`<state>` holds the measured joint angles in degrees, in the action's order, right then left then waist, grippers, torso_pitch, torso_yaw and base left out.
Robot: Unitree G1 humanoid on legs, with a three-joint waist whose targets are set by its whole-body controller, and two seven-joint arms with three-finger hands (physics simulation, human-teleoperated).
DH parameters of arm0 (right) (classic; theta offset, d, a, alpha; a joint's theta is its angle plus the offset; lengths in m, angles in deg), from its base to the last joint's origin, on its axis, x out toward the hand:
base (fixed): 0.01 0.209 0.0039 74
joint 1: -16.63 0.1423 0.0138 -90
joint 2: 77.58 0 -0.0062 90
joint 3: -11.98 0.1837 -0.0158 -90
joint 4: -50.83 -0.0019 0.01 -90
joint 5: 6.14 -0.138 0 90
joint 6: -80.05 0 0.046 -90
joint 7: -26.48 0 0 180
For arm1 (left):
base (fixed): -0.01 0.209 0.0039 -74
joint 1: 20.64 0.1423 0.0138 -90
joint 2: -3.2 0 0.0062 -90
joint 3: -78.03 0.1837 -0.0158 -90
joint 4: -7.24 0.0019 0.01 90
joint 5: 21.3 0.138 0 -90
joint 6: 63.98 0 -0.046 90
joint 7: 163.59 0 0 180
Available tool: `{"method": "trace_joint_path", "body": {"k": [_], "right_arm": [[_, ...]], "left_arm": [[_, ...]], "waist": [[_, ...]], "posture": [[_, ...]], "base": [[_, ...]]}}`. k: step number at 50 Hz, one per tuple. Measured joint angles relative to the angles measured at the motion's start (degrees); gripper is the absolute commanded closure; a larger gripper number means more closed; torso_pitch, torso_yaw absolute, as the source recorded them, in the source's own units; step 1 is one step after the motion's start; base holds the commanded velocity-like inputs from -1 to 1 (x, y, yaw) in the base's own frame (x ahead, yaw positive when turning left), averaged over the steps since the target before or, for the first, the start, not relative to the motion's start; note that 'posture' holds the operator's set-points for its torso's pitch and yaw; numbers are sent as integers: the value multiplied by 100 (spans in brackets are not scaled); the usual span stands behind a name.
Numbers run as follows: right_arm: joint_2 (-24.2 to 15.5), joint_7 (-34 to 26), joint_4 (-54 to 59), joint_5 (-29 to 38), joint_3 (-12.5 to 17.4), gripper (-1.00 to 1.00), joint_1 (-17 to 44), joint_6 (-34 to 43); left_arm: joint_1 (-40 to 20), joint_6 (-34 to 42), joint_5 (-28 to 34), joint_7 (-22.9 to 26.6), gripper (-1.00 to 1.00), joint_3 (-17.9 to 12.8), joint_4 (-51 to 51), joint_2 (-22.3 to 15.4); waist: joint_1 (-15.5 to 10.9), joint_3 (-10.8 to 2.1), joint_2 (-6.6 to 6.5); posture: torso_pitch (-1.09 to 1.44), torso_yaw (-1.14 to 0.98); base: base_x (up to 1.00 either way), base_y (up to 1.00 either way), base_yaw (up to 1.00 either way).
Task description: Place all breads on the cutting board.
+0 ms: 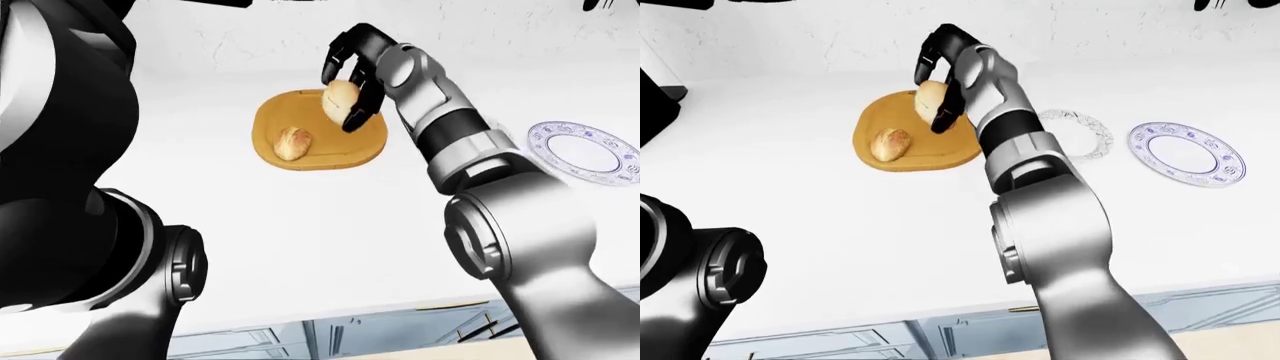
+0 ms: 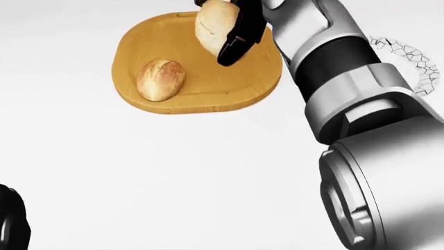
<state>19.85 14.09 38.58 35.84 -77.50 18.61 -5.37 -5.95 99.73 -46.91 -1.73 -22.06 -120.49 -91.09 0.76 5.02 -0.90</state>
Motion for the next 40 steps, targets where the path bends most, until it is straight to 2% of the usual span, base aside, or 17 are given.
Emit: {"method": "trace_joint_path", "body": {"k": [3, 4, 23, 27, 32, 36, 40], "right_arm": [[2, -1, -21, 31, 13, -36, -44, 8], [6, 8, -26, 39, 16, -100, -63, 5], [68, 109, -8, 55, 71, -100, -153, -44], [-34, 379, 58, -198, 383, -100, 96, -100], [-345, 1284, -114, -814, 786, -100, 553, -359], [-625, 1623, -270, -1378, 1002, -100, 831, -484], [-787, 1647, -371, -1880, 1038, -100, 999, -501]], "left_arm": [[0, 6, -23, -23, -100, 10, 4, -2], [6, 4, -31, -27, -100, 15, 4, -5], [25, -36, -123, -79, -100, 22, -3, -49], [18, -49, -138, -87, -100, 28, -6, -51], [23, -18, -157, -103, -100, 39, 14, -50], [37, -35, -150, -114, -100, 37, 16, -57], [19, -37, -149, -125, -100, 17, -12, -58]], "waist": [[4, -6, -1], [5, -9, -2], [9, -18, -11], [-6, 19, -23], [-22, 22, -9], [-15, -8, 27], [-2, -9, 46]], "posture": [[0, 0], [0, 0], [0, 0], [0, 0], [0, 0], [0, 0], [0, 0]], "base": [[0, 0, 0], [0, 0, 0], [0, 0, 0], [0, 0, 0], [0, 0, 0], [0, 0, 0], [0, 0, 0]]}}
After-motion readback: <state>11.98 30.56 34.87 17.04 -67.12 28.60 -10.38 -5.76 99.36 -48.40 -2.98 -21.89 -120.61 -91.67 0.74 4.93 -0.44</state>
